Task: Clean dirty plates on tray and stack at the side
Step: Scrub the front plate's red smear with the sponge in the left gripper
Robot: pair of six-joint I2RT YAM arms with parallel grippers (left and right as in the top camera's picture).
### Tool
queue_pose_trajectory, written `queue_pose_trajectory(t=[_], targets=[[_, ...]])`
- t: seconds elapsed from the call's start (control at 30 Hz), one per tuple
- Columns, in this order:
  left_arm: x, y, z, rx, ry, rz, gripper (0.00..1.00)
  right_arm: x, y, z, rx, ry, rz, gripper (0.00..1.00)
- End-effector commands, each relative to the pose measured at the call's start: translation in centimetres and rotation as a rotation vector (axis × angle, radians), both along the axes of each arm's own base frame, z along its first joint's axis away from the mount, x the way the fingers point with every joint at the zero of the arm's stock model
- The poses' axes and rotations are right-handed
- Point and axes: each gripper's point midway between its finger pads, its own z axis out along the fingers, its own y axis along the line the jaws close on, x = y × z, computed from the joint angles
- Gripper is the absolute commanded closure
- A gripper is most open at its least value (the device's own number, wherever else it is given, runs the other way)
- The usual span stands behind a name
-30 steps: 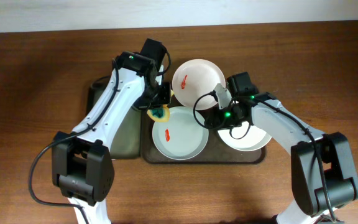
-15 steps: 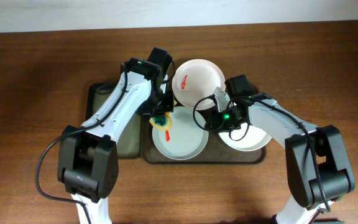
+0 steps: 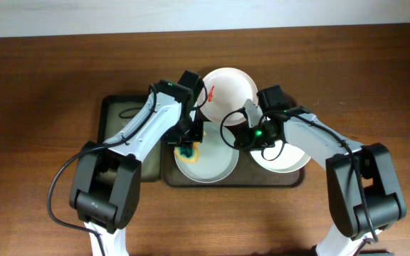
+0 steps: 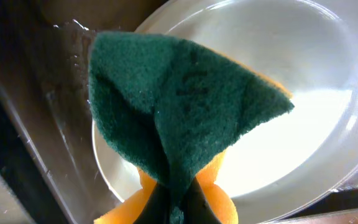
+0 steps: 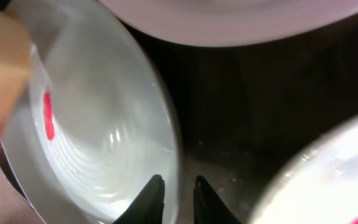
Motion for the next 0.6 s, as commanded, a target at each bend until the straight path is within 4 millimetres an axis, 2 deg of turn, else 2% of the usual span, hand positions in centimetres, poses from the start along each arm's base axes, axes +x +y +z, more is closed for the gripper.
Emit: queue_pose_trajectory(t=[0.0,0.13,0.23,0.3,0.33,0.37,0.57], targets=[[-0.1,0.2,-1.6,0.004,0.000,0.030,1.00,-0.7,1.1,-0.7,-0.019,-0.001,0.038,0.81],[0.1,0.1,-1.7,0.000,-0.008,0.035,1.00,-0.7,1.2,-0.8,-0.026,-0.005,0.042,0.81],[-0.3,0.0,-2.6,0.002,-0.007,0.029,1.00,-0.7,1.2,-0.8,-0.028,-0.005,0.042,0.86],[-0.2,0.0,-2.9,-0.002,-0.014,0.029,1.00,-0.7,1.1,-0.8,-0.028,-0.004,0.042,0.85],[-0.1,-0.1,-2.9,-0.004,-0.019,0.029,1.00,-0.7,1.1,-0.8,-0.028,-0.005,0.042,0.80],[0.1,-0.1,-2.9,-0.007,-0.025,0.029,1.00,-0.7,1.1,-0.8,-0.028,-0.005,0.042,0.70],[0.4,0.2,-2.9,0.011,-0.041,0.029,1.00,-0.7,0.9,-1.5,-0.043,-0.001,0.035,0.70]])
